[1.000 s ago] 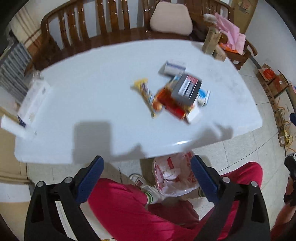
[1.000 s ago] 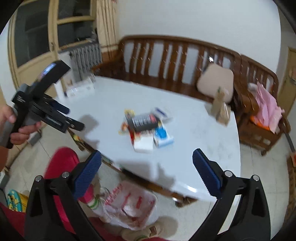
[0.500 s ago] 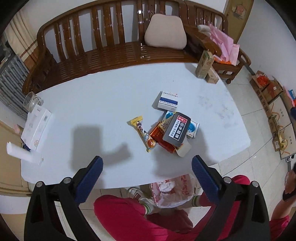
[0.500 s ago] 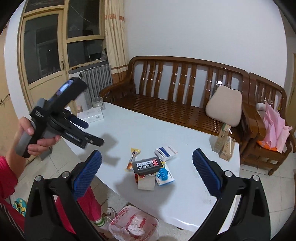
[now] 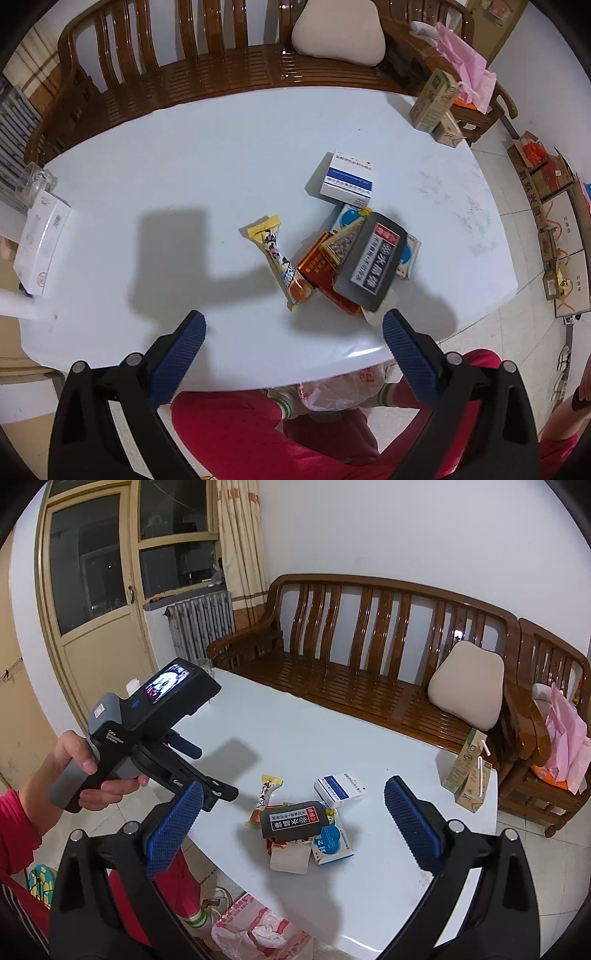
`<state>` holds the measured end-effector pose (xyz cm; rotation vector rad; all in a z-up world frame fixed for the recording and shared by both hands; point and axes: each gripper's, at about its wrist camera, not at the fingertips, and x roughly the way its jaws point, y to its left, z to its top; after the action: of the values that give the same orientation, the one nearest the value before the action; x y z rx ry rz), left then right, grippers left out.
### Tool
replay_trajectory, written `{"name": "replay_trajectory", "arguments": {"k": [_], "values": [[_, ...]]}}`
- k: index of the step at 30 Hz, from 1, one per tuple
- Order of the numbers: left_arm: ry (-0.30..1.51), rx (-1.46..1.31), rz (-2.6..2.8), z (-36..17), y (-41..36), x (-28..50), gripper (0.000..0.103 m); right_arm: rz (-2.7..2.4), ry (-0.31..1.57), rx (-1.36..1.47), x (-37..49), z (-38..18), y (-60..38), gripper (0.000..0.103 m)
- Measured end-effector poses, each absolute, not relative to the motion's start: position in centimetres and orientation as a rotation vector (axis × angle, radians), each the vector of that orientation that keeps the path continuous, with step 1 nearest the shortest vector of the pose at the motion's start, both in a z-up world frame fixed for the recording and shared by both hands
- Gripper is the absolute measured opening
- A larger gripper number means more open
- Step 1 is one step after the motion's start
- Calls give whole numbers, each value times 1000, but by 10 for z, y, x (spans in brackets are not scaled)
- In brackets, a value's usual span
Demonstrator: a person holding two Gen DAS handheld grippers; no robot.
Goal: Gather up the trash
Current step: 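Raise both tools back over the table toward the remaining items, then grasp the yellow snack wrapper with the left gripper while the right gripper grasps the black box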
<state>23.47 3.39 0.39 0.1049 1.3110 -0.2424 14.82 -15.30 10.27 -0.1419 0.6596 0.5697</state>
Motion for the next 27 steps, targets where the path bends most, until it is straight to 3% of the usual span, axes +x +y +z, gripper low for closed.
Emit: {"name": "replay_trajectory", "arguments": {"k": [27], "values": [[1405, -123, -185, -88, 54, 296, 94, 705, 944, -295, 217, -36, -88, 96]]}}
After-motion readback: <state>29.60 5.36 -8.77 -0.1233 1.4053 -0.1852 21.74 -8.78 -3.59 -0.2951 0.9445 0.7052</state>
